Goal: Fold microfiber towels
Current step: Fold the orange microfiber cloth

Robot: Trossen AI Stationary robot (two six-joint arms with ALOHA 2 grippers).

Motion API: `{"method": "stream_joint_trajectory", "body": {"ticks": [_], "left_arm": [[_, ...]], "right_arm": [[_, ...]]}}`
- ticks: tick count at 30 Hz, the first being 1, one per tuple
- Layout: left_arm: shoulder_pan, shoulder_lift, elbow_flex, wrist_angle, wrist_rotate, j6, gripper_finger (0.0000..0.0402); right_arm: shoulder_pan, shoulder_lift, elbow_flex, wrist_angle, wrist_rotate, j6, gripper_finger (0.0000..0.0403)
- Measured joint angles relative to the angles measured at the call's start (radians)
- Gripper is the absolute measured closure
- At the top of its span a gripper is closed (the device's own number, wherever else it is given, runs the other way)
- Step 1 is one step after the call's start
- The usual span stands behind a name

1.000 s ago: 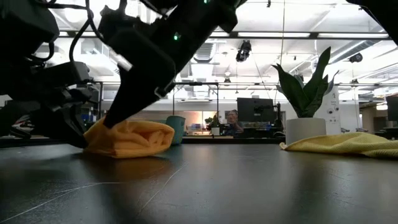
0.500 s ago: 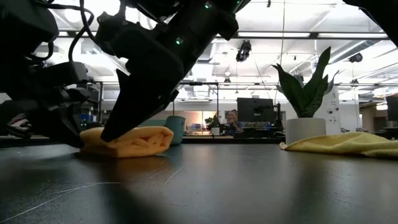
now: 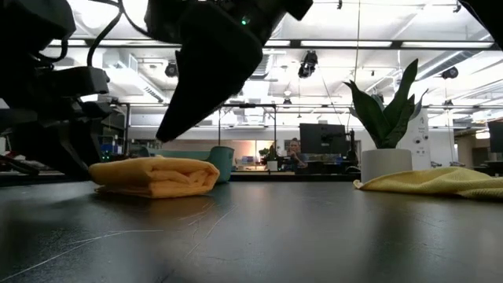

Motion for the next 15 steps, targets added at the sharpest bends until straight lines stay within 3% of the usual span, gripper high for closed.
{"method": "stream_joint_trajectory", "body": {"ticks": [8, 15], "left_arm": [[0.0, -0.049, 0.053, -0.125, 0.0, 0.006, 0.023], [0.0, -0.08, 0.068, -0.092, -0.008, 0.005, 0.023]], "right_arm": [[-0.021, -0.017, -0.01, -0.022, 0.136, -0.053, 0.0306], [-0.039, -0.017, -0.13, 0.255, 0.121, -0.054, 0.0373]]}}
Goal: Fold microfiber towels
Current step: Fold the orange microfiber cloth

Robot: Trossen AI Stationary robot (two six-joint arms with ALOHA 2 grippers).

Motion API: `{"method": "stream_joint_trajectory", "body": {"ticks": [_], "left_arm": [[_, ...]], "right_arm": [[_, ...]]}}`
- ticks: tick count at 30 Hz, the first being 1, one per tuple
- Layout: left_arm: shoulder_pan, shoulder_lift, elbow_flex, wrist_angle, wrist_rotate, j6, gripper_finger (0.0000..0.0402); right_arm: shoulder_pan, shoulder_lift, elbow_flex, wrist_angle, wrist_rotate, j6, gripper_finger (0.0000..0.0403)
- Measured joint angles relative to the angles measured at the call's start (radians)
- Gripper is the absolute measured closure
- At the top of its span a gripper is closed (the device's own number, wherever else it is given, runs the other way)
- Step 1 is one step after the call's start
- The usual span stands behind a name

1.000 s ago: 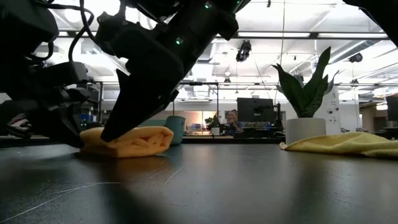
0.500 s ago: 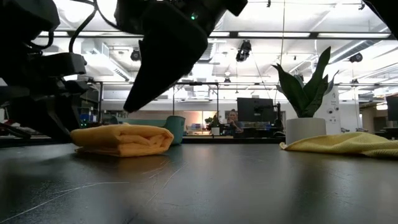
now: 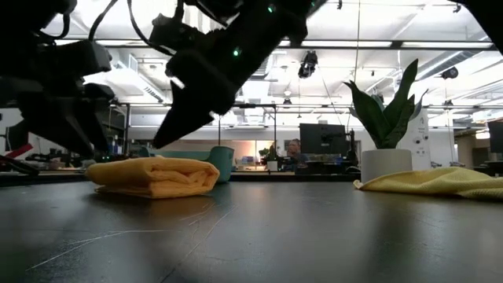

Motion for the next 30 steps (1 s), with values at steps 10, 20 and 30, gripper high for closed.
{"method": "stream_joint_trajectory", "body": {"ticks": [10, 20, 30], "left_arm": [[0.0, 0.096, -0.031, 0.168, -0.091, -0.006, 0.0231], [0.0, 0.238, -0.039, 0.181, -0.129, -0.058, 0.0231], [0.0, 0.236, -0.007, 0.099, -0.127, -0.056, 0.0231]], "right_arm": [[-0.003, 0.033, -0.153, 0.337, -0.054, 0.032, 0.0394], [-0.002, 0.105, -0.153, 0.398, -0.09, 0.039, 0.0394], [-0.002, 0.05, -0.154, 0.336, -0.093, 0.021, 0.0394]]}}
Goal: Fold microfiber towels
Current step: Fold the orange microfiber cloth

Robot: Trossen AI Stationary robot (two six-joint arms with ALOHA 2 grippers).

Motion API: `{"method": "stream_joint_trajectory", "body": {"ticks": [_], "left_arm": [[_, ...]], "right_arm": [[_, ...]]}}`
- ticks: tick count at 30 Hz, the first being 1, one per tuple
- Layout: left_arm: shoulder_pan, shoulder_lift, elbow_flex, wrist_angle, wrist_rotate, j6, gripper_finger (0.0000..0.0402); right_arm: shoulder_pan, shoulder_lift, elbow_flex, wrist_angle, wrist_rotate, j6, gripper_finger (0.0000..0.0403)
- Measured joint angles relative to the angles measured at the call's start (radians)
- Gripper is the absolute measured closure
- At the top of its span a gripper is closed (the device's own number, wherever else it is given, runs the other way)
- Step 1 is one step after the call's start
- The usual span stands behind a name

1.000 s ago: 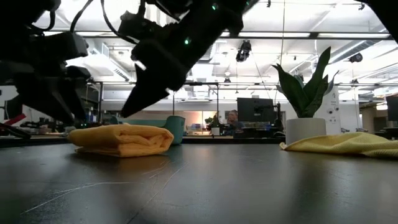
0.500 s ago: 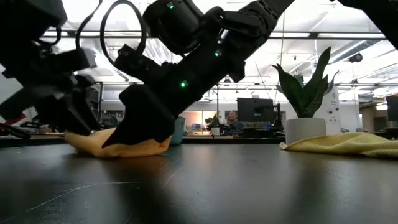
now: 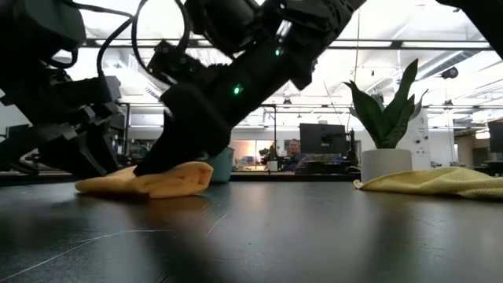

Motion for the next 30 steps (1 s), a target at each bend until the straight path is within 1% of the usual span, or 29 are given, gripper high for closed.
{"method": "stream_joint_trajectory", "body": {"ticks": [5, 10, 15, 20, 23, 27, 30], "left_arm": [[0.0, -0.066, 0.003, -0.029, 0.0, 0.004, 0.0231], [0.0, -0.127, 0.003, -0.023, 0.0, 0.007, 0.0231], [0.031, -0.151, 0.0, 0.022, -0.037, 0.015, 0.0231], [0.126, -0.128, -0.023, 0.164, -0.051, 0.101, 0.0231], [0.195, -0.095, -0.032, 0.239, -0.052, 0.123, 0.0231], [0.26, -0.042, -0.033, 0.243, -0.053, 0.131, 0.0231], [0.276, -0.007, -0.033, 0.242, -0.052, 0.131, 0.0231]], "right_arm": [[0.0, -0.047, 0.0, -0.07, 0.005, -0.026, 0.0394], [-0.008, -0.085, 0.0, -0.127, 0.071, -0.081, 0.0394], [-0.048, -0.096, -0.013, -0.144, 0.077, -0.098, 0.0394], [-0.091, -0.096, -0.042, -0.136, 0.074, -0.098, 0.0394], [-0.108, -0.096, -0.065, -0.132, 0.073, -0.099, 0.0394], [-0.121, -0.096, -0.089, -0.129, 0.072, -0.11, 0.0394], [-0.125, -0.096, -0.099, -0.132, 0.072, -0.117, 0.0394]]}}
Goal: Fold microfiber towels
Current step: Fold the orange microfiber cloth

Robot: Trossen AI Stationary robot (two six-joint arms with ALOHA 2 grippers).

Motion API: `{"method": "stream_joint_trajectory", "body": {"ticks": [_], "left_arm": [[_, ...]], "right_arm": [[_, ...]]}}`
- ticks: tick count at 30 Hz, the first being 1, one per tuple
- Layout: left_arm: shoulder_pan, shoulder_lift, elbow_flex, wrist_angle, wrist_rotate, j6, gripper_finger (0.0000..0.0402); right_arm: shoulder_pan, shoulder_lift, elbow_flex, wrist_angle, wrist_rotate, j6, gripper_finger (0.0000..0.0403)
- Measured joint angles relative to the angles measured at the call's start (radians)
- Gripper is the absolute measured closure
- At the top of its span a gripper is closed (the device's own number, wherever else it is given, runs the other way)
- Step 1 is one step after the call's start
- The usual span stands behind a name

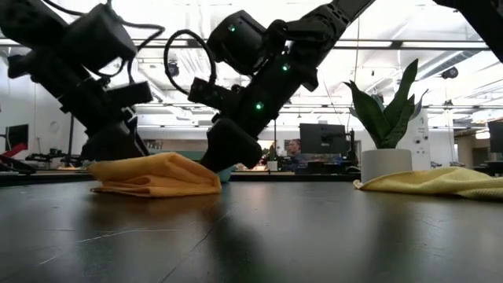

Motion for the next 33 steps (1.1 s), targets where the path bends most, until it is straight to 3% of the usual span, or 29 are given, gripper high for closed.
{"method": "stream_joint_trajectory", "body": {"ticks": [5, 12, 18, 23, 33], "left_arm": [[0.0, 0.022, 0.0, -0.004, 0.002, 0.028, 0.0231], [-0.003, -0.063, 0.009, -0.01, 0.002, 0.093, 0.0231], [-0.035, -0.154, 0.009, -0.008, 0.205, 0.109, 0.0231], [-0.08, -0.175, 0.002, -0.009, 0.341, 0.08, 0.0231], [-0.102, -0.117, -0.011, -0.016, 0.375, 0.077, 0.0231]], "right_arm": [[0.002, -0.013, 0.0, 0.0, 0.0, 0.002, 0.0394], [0.029, -0.051, 0.001, -0.005, 0.0, 0.038, 0.0394], [0.069, -0.054, 0.001, 0.016, -0.045, 0.076, 0.0394], [0.097, -0.051, -0.044, 0.19, -0.162, 0.092, 0.0394], [0.091, -0.048, -0.158, 0.454, -0.165, 0.118, 0.0394]]}}
